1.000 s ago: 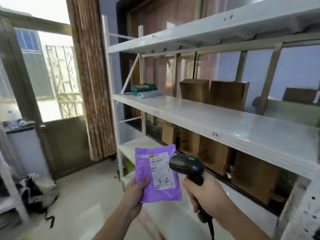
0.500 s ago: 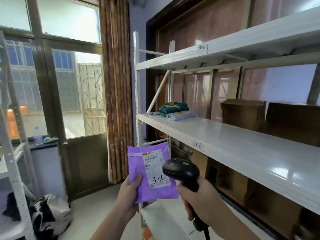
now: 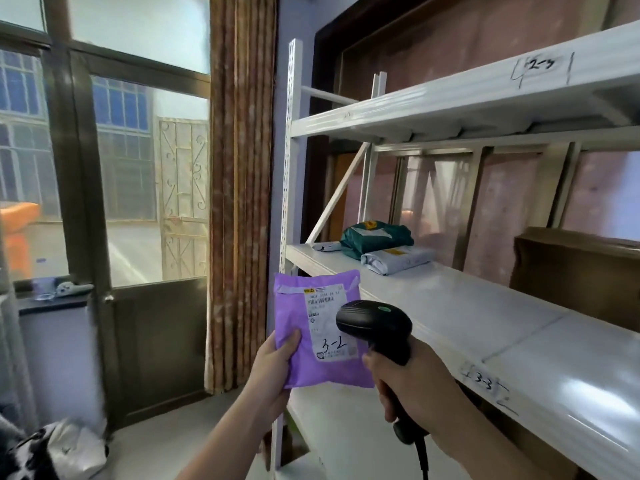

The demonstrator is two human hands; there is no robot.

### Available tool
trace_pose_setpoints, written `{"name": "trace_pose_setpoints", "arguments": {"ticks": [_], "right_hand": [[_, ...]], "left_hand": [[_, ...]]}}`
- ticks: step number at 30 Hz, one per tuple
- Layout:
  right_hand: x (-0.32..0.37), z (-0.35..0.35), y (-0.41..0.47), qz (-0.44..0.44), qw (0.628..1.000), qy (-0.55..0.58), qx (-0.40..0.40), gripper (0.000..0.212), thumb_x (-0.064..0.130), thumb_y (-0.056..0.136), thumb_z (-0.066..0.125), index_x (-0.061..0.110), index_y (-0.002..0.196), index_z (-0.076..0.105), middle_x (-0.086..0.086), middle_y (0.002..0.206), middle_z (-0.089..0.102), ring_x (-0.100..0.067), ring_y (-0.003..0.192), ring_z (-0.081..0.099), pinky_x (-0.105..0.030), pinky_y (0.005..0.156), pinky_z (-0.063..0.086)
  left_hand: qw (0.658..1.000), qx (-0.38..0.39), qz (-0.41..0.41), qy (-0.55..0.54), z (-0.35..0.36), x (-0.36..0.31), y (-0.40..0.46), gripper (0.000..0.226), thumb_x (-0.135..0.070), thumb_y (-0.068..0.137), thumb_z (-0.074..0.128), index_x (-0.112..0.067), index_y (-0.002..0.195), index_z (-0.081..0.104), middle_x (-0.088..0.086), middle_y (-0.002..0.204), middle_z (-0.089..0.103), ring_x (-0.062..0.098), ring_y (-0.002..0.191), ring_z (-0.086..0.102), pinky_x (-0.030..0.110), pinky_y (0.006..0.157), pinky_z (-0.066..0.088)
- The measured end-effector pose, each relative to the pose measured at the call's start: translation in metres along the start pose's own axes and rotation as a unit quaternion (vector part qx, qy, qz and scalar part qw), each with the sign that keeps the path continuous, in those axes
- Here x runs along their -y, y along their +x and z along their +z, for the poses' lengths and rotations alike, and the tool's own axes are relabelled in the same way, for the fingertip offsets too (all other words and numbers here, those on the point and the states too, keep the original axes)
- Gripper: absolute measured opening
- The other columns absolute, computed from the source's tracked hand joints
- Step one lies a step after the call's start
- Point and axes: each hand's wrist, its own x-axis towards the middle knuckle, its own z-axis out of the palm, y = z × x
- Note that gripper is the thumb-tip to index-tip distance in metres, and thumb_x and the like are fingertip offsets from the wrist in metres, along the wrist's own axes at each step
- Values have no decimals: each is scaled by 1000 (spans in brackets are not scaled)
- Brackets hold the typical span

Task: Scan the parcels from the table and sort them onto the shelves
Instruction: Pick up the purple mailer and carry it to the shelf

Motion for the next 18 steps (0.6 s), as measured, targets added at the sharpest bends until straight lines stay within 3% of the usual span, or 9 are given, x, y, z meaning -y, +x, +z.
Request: {"name": "trace_pose_setpoints", "arguments": {"ticks": [3,7,10,18], "right_hand": [[-1,16,40,6,1000,-5,-28,26,20,94,63,9,72,53,-6,47,53,-22,39,49,-27,46,45],[-3,31,84,24,997,-1,-76,27,19,94,63,9,71,54,-6,49,53,-22,40,49,-30,48,45],[-2,34,109,36,993,7,-114,19,16,95,61,5,80,56,-8,50,53,-23,42,48,-31,49,45],[-8,7,138,96,967,-28,-236,22,17,94,63,5,78,56,-12,49,54,-25,42,50,-38,55,49]], "left_hand": [[999,18,1,28,-7,-9,56,28,-14,106,57,-1,129,64,22,115,77,37,95,78,45,72,67],[998,49,-14,31,-8,-15,128,28,-7,103,57,6,127,62,23,105,79,31,81,79,38,62,64],[992,107,-40,47,2,-21,173,26,-9,103,58,4,126,63,22,111,78,32,86,79,39,66,66],[961,256,-89,61,92,-6,263,25,-5,105,55,6,125,65,23,112,77,32,91,79,39,72,66]]}}
